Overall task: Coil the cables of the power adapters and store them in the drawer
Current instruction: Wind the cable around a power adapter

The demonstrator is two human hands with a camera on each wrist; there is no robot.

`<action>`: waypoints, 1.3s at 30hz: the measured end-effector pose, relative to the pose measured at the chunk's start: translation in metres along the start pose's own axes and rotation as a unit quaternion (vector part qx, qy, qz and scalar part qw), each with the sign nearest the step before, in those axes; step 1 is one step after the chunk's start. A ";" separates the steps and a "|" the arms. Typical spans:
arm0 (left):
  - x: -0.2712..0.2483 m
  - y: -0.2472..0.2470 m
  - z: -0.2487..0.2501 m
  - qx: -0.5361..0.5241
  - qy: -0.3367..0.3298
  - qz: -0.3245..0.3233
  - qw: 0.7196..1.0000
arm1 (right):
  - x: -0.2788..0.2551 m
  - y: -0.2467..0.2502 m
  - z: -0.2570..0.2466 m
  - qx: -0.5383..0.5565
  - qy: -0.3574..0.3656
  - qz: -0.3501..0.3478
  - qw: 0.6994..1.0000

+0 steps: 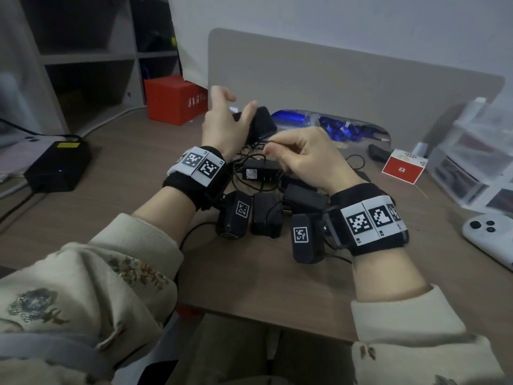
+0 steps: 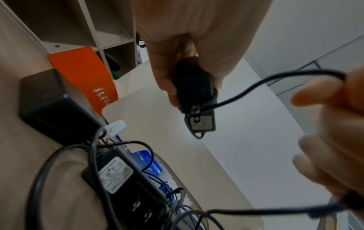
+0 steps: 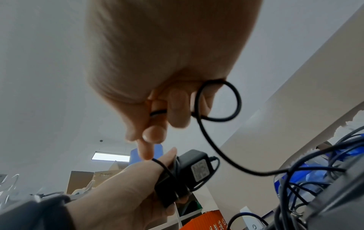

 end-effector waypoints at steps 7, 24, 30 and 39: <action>-0.004 -0.010 0.015 0.062 -0.102 -0.120 0.986 | -0.003 0.019 0.005 -0.123 0.036 0.256 0.958; -0.036 -0.026 0.032 -0.222 -0.016 -0.366 0.904 | -0.007 0.030 0.039 -0.097 -0.126 0.296 0.942; -0.036 -0.024 0.034 -0.287 0.001 -0.346 0.893 | -0.007 0.030 0.040 -0.083 -0.111 0.300 0.944; -0.020 -0.016 0.028 -0.401 0.074 -0.167 0.898 | -0.004 0.021 0.052 -0.069 -0.144 0.199 0.967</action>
Point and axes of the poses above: each hand's wrist, its own x-axis towards the middle knuckle, its own y-axis out of the back of the hand, z = x × y, the point moved 4 cm from there along x, towards the middle knuckle, and after that the axes turned 4 degrees about -y, right-handed, at the moved point
